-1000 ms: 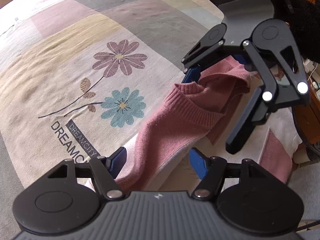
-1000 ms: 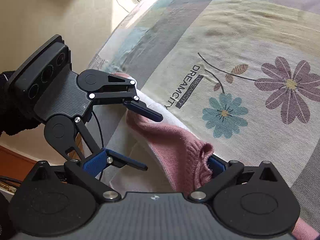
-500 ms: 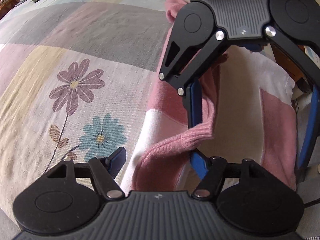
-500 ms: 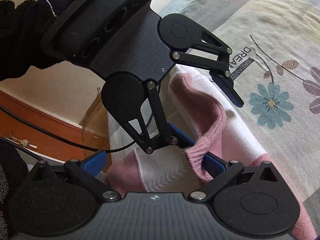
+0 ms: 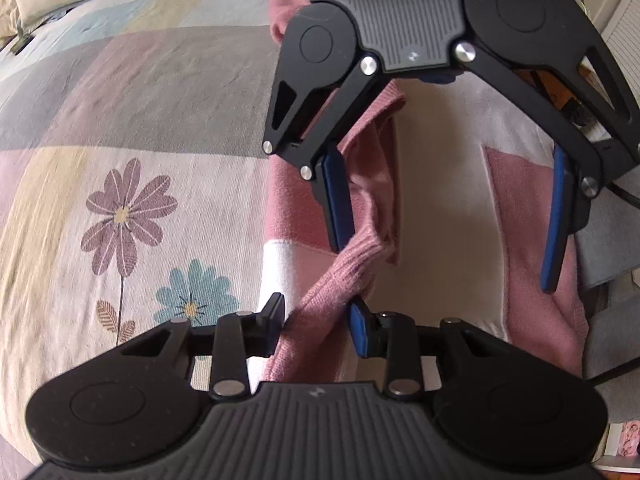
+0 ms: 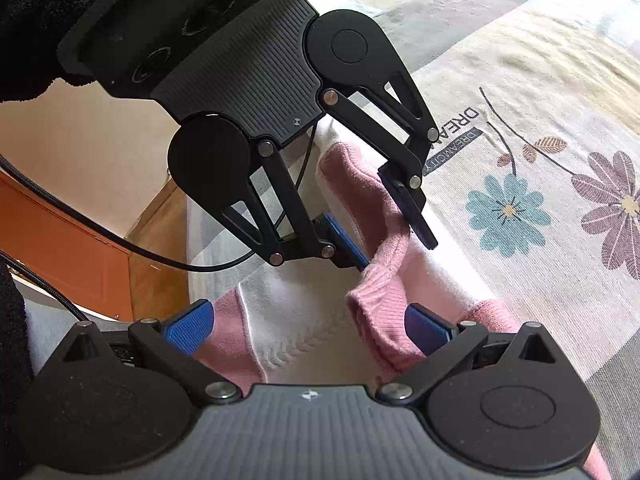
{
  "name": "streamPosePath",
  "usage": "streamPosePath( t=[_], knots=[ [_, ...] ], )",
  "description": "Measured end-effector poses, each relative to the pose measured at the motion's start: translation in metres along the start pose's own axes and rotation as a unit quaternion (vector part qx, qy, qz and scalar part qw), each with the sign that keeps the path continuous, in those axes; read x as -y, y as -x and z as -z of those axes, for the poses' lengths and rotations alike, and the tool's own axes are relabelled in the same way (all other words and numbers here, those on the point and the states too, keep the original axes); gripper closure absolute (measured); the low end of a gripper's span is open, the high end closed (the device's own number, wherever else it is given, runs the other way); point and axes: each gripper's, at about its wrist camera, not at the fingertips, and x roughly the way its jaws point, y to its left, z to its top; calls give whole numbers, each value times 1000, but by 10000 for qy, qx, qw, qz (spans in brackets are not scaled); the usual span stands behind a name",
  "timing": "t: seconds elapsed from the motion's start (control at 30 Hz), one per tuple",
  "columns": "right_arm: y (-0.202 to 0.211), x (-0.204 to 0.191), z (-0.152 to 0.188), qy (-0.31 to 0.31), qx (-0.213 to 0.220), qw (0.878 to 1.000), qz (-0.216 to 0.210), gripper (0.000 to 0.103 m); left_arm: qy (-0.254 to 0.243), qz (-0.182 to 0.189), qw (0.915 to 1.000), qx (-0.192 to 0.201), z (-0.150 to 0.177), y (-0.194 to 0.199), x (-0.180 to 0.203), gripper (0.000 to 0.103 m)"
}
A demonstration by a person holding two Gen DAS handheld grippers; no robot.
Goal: Fold clothes
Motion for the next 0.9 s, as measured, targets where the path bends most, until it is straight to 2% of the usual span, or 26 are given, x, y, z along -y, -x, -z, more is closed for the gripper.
streamPosePath(
  t=[0.1, 0.13, 0.17, 0.27, 0.33, 0.43, 0.53, 0.63, 0.7, 0.73, 0.77, 0.83, 0.9],
  knots=[
    [-4, -7, -2, 152, -30, 9999, -46, 0, -70, -52, 9999, -63, -1, -4, 5, 73],
    [-5, -10, -2, 210, -40, 9998, -35, 0, -88, -69, 9999, -85, -1, -5, 7, 79],
    [-4, -11, -2, 246, -39, 9997, -18, 0, -106, -86, 9998, -107, -1, -6, 9, 90],
    [1, -12, 1, 278, -24, 9996, 107, 0, -159, -137, 9996, -174, -1, -10, 14, 93],
    [11, -8, 9, 179, 28, 9992, 361, 0, -194, -171, 9994, -218, -1, -12, 18, 93],
    [38, 3, 29, -156, 192, 9959, 873, 0, 273, -214, 9993, -136, 4, -9, 13, 94],
    [72, 9, 56, -530, 319, 9874, 1459, 0, 766, -255, 9967, -46, 9, -5, 7, 94],
    [93, 2, 84, -439, 20, 9732, 2259, 0, 999, -270, 9946, 12, 8, -6, 6, 94],
    [90, -12, 104, -13, -444, 9599, 2769, 3, 1073, -286, 9938, 25, 7, -7, 4, 94],
    [86, -18, 113, 235, -711, 9522, 2961, 8, 1110, -293, 9934, 23, 7, -8, 3, 94],
    [83, -23, 123, 490, -1005, 9458, 3047, 21, 1140, -289, 9931, 25, 7, -8, 2, 94],
    [71, -34, 138, 1069, -1451, 9256, 3329, 39, 1165, -284, 9928, 6, 7, -9, 3, 94],
    [60, -45, 151, 1688, -1706, 9005, 3626, 40, 1149, -286, 9930, -4, 7, -9, 3, 94]
  ],
)
